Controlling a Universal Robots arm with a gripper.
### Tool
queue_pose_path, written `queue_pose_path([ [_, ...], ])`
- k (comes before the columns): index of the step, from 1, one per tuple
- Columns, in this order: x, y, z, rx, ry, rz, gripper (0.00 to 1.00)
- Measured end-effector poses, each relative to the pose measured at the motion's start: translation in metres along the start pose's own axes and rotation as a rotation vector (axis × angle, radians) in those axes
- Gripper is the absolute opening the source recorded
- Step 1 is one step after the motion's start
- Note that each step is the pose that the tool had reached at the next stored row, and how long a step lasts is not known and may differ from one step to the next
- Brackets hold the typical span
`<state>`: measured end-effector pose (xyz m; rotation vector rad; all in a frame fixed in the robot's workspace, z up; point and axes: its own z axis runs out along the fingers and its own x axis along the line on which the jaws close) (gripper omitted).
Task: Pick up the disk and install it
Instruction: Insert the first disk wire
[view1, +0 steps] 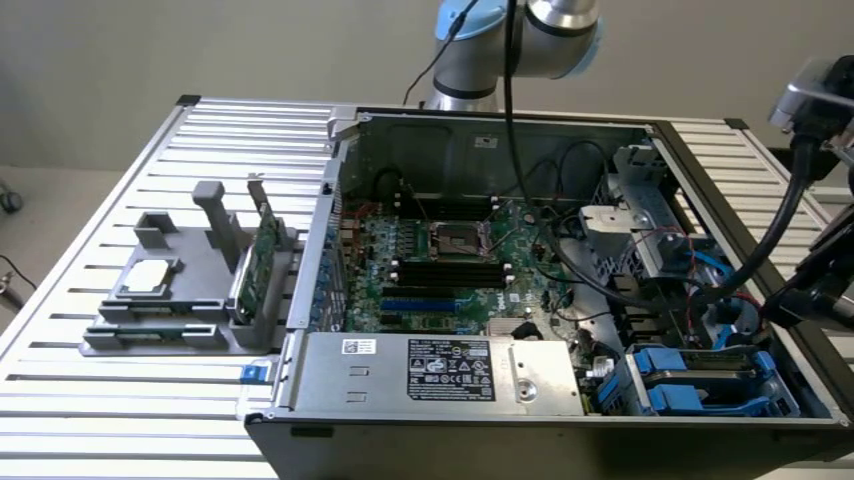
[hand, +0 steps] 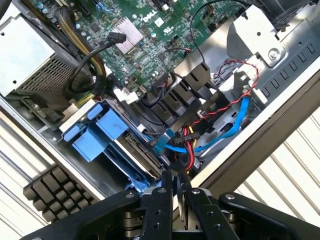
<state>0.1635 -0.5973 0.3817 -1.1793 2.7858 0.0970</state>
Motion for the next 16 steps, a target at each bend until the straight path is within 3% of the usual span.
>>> queue_pose_path([
  [9,0.0014,0.0011,0.0050,0.0156,-0.0040,0.103,0.19],
  [13,0.0015,0.0013,0.0062,0.0222,-0.0140,0.133,0.19],
  [16,0.0014,0.0015,0.0068,0.0260,-0.0268,0.151,0.19],
])
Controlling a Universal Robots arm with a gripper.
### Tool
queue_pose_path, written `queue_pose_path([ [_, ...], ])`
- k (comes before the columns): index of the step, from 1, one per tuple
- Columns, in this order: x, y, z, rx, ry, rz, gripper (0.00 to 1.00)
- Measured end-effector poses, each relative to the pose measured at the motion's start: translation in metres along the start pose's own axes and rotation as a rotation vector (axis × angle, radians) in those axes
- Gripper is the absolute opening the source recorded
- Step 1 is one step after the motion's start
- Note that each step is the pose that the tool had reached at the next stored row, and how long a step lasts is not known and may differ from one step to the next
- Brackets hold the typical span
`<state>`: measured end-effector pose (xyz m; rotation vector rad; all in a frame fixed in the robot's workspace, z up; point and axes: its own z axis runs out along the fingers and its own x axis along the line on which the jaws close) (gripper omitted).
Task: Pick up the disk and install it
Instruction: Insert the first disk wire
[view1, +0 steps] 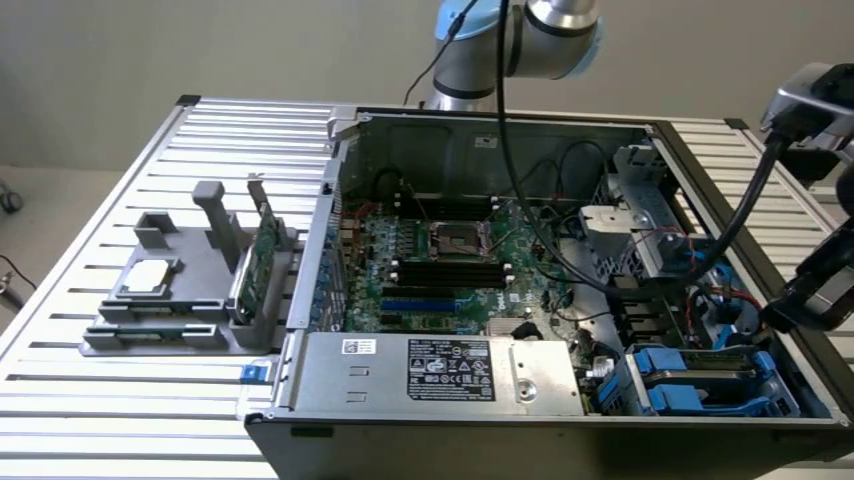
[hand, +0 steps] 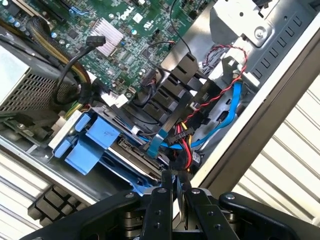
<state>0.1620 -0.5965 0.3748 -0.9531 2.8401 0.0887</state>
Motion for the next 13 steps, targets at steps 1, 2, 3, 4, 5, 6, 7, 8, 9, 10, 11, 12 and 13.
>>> queue_pose_path([
  [1,0.0000,0.0002,0.0002,0.0008,-0.0053,0.006,0.19],
  [2,0.0001,0.0003,0.0004,0.0016,-0.0104,0.012,0.19],
  [3,0.0001,0.0004,0.0006,0.0023,-0.0153,0.017,0.19],
  [4,0.0001,0.0005,0.0008,0.0031,-0.0200,0.023,0.19],
  [5,0.0001,0.0006,0.0011,0.0039,-0.0244,0.029,0.19],
  [6,0.0001,0.0007,0.0013,0.0049,-0.0292,0.036,0.19],
  [7,0.0003,0.0010,0.0017,0.0059,-0.0335,0.042,0.19],
  [8,0.0005,0.0013,0.0019,0.0074,-0.0366,0.047,0.19],
  [9,0.0009,0.0018,0.0022,0.0091,-0.0389,0.053,0.19],
  [10,0.0013,0.0022,0.0025,0.0108,-0.0403,0.060,0.19],
  [11,0.0017,0.0025,0.0029,0.0126,-0.0413,0.068,0.19],
  [12,0.0020,0.0028,0.0034,0.0143,-0.0422,0.077,0.19],
  [13,0.0025,0.0031,0.0038,0.0161,-0.0430,0.085,0.19],
])
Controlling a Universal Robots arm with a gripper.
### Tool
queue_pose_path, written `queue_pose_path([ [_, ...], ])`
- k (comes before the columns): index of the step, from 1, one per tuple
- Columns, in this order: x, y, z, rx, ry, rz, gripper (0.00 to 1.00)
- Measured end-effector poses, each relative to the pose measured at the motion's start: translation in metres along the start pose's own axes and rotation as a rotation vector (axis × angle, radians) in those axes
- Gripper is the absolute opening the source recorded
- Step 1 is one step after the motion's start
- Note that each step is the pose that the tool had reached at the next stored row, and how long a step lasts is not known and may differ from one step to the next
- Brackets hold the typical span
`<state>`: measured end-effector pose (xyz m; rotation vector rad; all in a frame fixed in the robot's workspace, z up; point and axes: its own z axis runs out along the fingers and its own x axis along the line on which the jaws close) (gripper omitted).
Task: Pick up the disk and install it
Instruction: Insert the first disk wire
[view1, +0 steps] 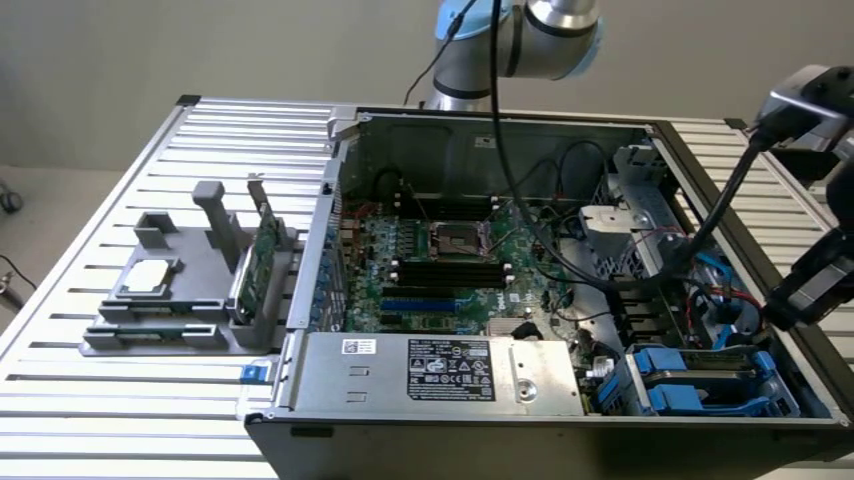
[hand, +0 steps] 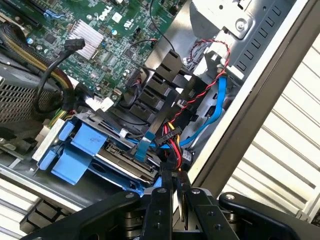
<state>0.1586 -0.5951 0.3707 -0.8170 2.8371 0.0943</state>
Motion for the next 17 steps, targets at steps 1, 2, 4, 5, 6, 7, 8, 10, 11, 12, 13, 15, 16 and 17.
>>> queue_pose_path([
  [1,0.000,0.0003,0.0004,0.0018,-0.0009,0.009,0.19],
  [2,0.001,0.0006,0.0007,0.0034,-0.0018,0.017,0.19],
  [4,0.002,0.0014,0.0013,0.0050,-0.0047,0.032,0.19],
  [5,0.003,0.0019,0.0013,0.0047,-0.0068,0.038,0.19],
  [6,0.004,0.0025,0.0012,0.0028,-0.0102,0.043,0.19],
  [7,0.005,0.0033,0.0010,-0.0007,-0.0146,0.048,0.19],
  [8,0.006,0.0042,0.0008,-0.0053,-0.0200,0.053,0.19],
  [10,0.008,0.0055,0.0006,-0.0116,-0.0284,0.062,0.19],
  [11,0.009,0.0060,0.0006,-0.0139,-0.0321,0.068,0.19],
  [12,0.009,0.0065,0.0005,-0.0156,-0.0353,0.074,0.19],
  [13,0.010,0.0070,0.0005,-0.0170,-0.0387,0.080,0.19],
  [15,0.011,0.0076,0.0005,-0.0180,-0.0440,0.094,0.19],
  [16,0.011,0.0077,0.0005,-0.0178,-0.0461,0.102,0.19],
  [17,0.011,0.0078,0.0006,-0.0172,-0.0480,0.109,0.19],
])
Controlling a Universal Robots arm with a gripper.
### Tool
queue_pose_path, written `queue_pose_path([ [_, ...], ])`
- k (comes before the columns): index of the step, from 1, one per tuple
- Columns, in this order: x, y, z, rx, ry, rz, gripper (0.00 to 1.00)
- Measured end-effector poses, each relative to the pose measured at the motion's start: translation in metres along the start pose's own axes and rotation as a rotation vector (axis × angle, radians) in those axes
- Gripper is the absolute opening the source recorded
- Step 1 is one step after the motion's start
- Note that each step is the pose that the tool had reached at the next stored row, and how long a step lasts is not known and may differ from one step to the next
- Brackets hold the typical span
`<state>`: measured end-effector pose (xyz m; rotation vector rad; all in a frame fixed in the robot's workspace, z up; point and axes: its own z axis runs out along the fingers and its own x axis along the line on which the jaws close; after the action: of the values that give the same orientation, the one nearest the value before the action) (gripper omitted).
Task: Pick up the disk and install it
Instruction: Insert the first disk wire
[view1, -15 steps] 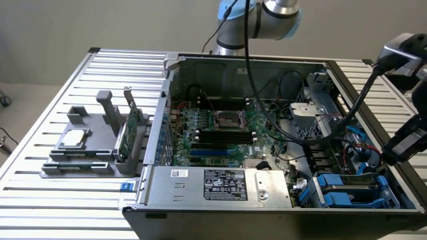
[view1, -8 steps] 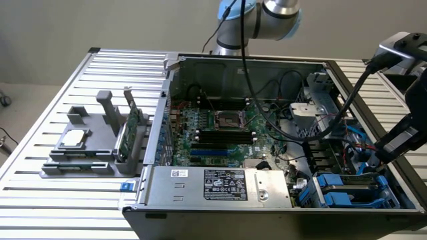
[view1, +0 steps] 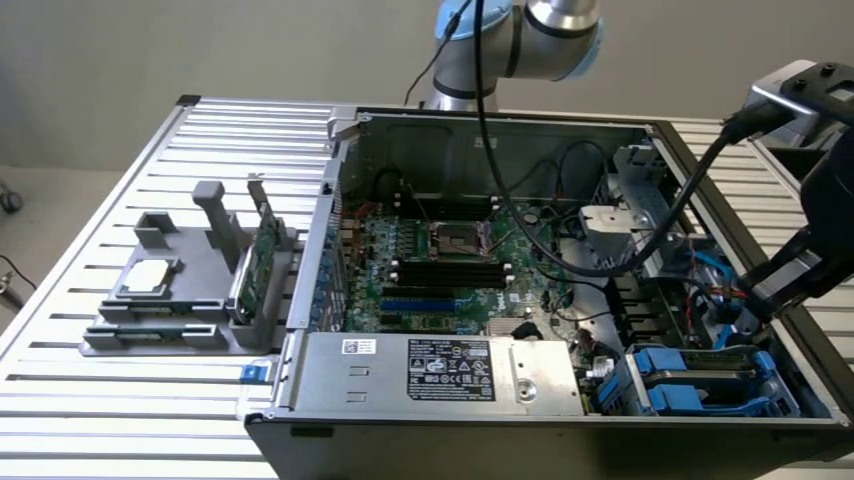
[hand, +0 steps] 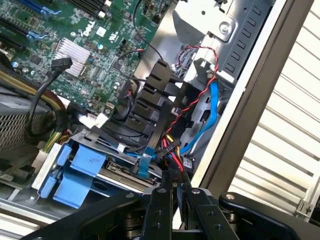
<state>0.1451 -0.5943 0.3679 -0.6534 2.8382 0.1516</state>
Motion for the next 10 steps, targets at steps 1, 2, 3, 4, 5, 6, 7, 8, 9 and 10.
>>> queue_pose_path([
  [1,0.0002,0.0001,0.0002,0.0009,-0.0019,0.008,0.19],
  [2,0.0004,0.0002,0.0002,0.0023,-0.0035,0.017,0.19],
  [3,0.0006,0.0003,0.0003,0.0043,-0.0047,0.026,0.19],
  [4,0.0008,0.0004,0.0005,0.0061,-0.0063,0.036,0.19],
  [5,0.0011,0.0005,0.0007,0.0078,-0.0077,0.045,0.19],
  [6,0.0013,0.0006,0.0007,0.0093,-0.0092,0.053,0.19],
  [7,0.0015,0.0008,0.0007,0.0105,-0.0109,0.061,0.19],
  [8,0.0018,0.0009,0.0008,0.0117,-0.0126,0.070,0.19],
  [9,0.0020,0.0010,0.0009,0.0129,-0.0144,0.078,0.19],
  [10,0.0023,0.0011,0.0010,0.0141,-0.0161,0.087,0.19],
])
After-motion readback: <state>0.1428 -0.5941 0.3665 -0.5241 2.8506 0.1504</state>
